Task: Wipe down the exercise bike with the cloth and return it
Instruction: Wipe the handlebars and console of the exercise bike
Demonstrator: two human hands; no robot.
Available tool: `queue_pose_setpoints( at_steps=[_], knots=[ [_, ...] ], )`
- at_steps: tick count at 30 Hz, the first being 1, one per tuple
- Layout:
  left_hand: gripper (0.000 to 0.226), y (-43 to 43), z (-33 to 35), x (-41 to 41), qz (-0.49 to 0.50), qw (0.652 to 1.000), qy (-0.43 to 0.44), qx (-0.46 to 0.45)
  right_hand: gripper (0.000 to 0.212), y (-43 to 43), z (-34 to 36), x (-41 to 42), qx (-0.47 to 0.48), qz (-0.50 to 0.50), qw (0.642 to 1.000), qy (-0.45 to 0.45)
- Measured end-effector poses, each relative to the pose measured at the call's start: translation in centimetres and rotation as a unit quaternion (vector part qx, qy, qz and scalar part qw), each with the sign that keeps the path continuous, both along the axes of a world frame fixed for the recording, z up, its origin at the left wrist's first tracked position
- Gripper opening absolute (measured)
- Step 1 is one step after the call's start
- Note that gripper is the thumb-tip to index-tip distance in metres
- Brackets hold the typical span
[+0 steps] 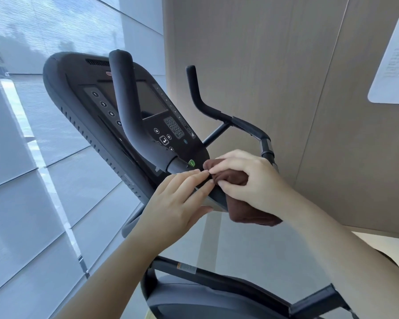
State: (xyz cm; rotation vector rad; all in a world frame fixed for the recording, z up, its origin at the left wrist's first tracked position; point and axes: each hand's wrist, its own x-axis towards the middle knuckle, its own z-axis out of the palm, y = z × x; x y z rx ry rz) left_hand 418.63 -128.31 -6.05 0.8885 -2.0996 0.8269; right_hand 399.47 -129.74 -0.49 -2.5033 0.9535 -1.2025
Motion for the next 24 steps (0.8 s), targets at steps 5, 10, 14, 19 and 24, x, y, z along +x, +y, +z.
queue_pose_setpoints(
  at_steps=[5,10,14,19,24],
  knots=[
    [0.037,0.2,-0.3,0.0,-0.003,1.000,0.016,0.007,0.023,0.5,-1.4,-3.1,0.005,-0.006,1.000,0.013],
    [0.034,0.1,-0.5,-0.1,-0.003,0.999,0.031,0.019,0.027,1.5,-2.5,-4.9,-0.008,-0.040,0.999,-0.023],
    [0.030,0.0,-0.5,-0.5,-0.016,0.998,0.060,0.025,0.024,0.1,-0.2,-0.2,-0.018,-0.011,1.000,0.006],
    [0.030,-0.1,-0.7,-0.8,-0.031,0.995,0.093,0.022,0.022,0.8,-1.4,-2.8,0.007,-0.024,1.000,-0.009],
    [0.029,0.1,-0.7,-1.3,-0.037,0.992,0.114,0.033,0.025,1.9,-1.9,-4.4,0.002,-0.065,0.998,-0.015]
  ],
)
